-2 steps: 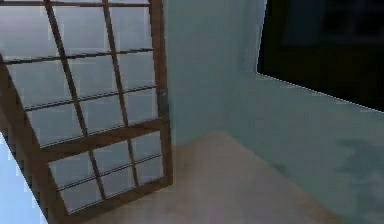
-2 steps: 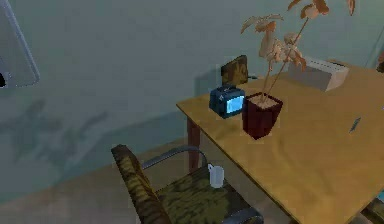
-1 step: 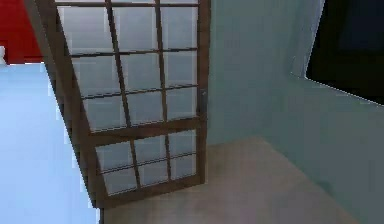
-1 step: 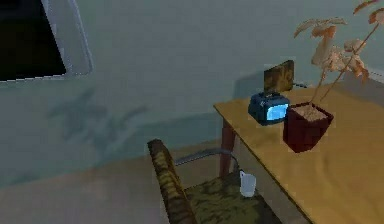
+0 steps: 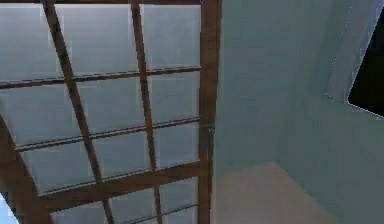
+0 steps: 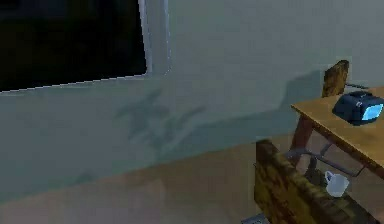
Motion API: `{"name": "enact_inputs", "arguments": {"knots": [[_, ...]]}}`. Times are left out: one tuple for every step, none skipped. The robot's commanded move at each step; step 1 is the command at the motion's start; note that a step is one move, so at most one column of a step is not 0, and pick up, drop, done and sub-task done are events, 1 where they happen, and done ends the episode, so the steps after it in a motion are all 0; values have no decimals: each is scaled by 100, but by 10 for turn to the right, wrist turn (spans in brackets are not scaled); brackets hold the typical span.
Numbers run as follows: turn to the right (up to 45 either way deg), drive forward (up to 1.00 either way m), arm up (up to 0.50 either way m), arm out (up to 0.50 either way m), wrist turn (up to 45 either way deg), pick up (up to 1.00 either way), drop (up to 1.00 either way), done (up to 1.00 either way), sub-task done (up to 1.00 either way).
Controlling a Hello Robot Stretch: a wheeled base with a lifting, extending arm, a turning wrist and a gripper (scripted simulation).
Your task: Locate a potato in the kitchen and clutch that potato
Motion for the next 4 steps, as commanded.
{"name": "enact_inputs", "arguments": {"knots": [[-450,0,0,0,0,0,0,0,0],[-60,0,0,0,0,0,0,0,0],[0,55,0,0,0,0,0,0,0],[-450,0,0,0,0,0,0,0,0]]}}
